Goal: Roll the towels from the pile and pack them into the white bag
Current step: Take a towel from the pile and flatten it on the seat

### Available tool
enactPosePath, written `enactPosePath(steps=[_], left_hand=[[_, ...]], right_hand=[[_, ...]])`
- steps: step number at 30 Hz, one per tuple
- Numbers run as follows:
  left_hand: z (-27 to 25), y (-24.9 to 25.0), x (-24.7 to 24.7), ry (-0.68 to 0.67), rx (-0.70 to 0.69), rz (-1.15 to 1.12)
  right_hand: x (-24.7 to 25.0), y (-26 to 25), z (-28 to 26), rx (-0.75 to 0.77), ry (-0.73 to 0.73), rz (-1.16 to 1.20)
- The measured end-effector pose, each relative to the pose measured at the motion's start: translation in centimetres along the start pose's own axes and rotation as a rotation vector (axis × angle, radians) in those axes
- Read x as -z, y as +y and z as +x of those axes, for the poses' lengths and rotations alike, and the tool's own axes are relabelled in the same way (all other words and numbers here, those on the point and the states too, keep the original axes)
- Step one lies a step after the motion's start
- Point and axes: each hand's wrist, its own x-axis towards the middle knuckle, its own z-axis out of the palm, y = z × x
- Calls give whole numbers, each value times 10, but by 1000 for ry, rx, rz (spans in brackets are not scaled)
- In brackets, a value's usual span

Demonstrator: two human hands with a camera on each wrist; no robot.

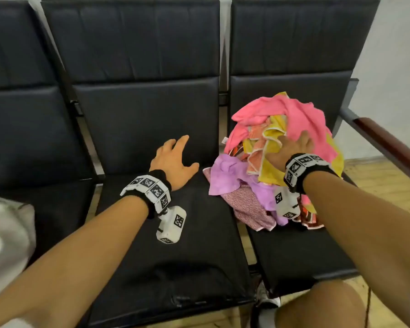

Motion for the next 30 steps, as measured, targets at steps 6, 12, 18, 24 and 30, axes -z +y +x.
enactPosePath(steps=[6, 12, 18, 24, 30], left_hand=[[11, 4, -12, -63, 5, 6], [11, 5, -10, -76, -38, 2], [0, 23, 9, -85, -126, -68], [-31, 29, 51, -95, -245, -249], [-68, -4, 107, 124, -167, -236]], right_hand=[[-23, 7, 8, -64, -104, 116], [-3, 1, 2, 40, 170, 259], [21, -62, -37, 382, 197, 406], [45, -145, -101, 696, 158, 571], [71, -193, -140, 695, 233, 800]])
